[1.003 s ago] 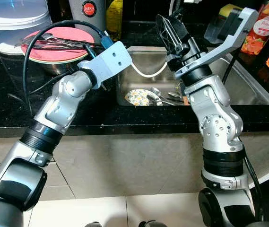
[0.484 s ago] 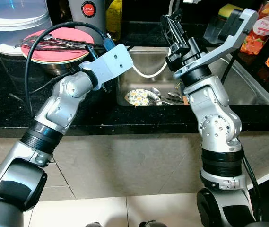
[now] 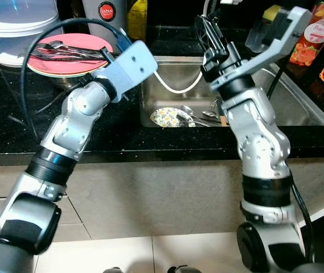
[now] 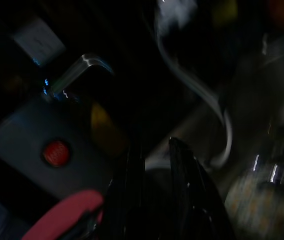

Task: Kitchen organization

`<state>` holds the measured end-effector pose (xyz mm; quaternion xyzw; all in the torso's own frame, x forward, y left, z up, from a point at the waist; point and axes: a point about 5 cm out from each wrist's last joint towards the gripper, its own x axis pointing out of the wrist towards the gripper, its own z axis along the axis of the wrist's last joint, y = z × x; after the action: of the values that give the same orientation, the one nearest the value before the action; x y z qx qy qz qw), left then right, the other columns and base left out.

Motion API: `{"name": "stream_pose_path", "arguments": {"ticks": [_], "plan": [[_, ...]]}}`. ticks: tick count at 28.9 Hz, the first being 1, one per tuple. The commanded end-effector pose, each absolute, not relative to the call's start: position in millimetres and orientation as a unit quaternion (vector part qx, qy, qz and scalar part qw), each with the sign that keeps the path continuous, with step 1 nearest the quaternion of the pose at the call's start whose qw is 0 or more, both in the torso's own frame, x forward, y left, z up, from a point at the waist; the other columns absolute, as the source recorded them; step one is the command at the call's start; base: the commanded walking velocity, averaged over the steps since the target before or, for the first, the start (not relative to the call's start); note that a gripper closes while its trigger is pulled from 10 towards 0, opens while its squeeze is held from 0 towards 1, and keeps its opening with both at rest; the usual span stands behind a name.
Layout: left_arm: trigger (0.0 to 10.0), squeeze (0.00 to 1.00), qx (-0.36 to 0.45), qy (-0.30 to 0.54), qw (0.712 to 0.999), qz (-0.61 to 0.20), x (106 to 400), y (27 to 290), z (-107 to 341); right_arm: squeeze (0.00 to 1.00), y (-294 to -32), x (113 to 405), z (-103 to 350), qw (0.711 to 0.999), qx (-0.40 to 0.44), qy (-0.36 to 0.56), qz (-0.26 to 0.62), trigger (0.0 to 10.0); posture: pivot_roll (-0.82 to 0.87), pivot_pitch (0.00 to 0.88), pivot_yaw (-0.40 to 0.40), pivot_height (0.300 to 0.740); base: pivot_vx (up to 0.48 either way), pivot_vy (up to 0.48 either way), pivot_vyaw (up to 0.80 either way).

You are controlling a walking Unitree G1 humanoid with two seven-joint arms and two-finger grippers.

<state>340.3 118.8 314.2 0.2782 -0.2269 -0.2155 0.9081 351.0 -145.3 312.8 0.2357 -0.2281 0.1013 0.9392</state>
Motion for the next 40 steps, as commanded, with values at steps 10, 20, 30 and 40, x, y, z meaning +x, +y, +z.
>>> {"name": "stream_pose_path", "arguments": {"ticks": [10, 20, 30, 40], "plan": [[10.0, 0.00, 0.046, -0.096, 0.934, -0.340, 348.8, 117.3, 303.1, 0.00, -177.5, 387.0, 274.8, 0.981, 0.111, -0.144, -0.061, 10.0, 0.13, 0.050, -0.043, 0.740, 0.000, 0.000, 0.00], [10.0, 0.00, 0.062, 0.064, 0.890, -0.448, 355.4, 110.3, 266.0, 0.00, -176.0, 400.7, 243.4, 0.995, 0.031, -0.072, -0.063, 10.0, 0.09, 0.075, 0.024, 0.740, 0.000, 0.000, 0.00], [10.0, 0.00, 0.063, 0.090, 0.893, -0.436, 365.6, 115.9, 274.0, 1.00, -163.0, 411.7, 229.9, 1.000, -0.008, -0.021, -0.016, 10.0, 0.09, 0.104, 0.060, 0.740, 0.000, 0.000, 0.00], [10.0, 0.00, 0.042, 0.080, 0.899, -0.429, 364.2, 122.3, 281.1, 0.00, -182.3, 393.4, 308.4, 0.960, -0.020, -0.276, -0.030, 10.0, 0.10, 0.095, 0.035, 0.740, 0.000, 0.000, 0.00]]}}
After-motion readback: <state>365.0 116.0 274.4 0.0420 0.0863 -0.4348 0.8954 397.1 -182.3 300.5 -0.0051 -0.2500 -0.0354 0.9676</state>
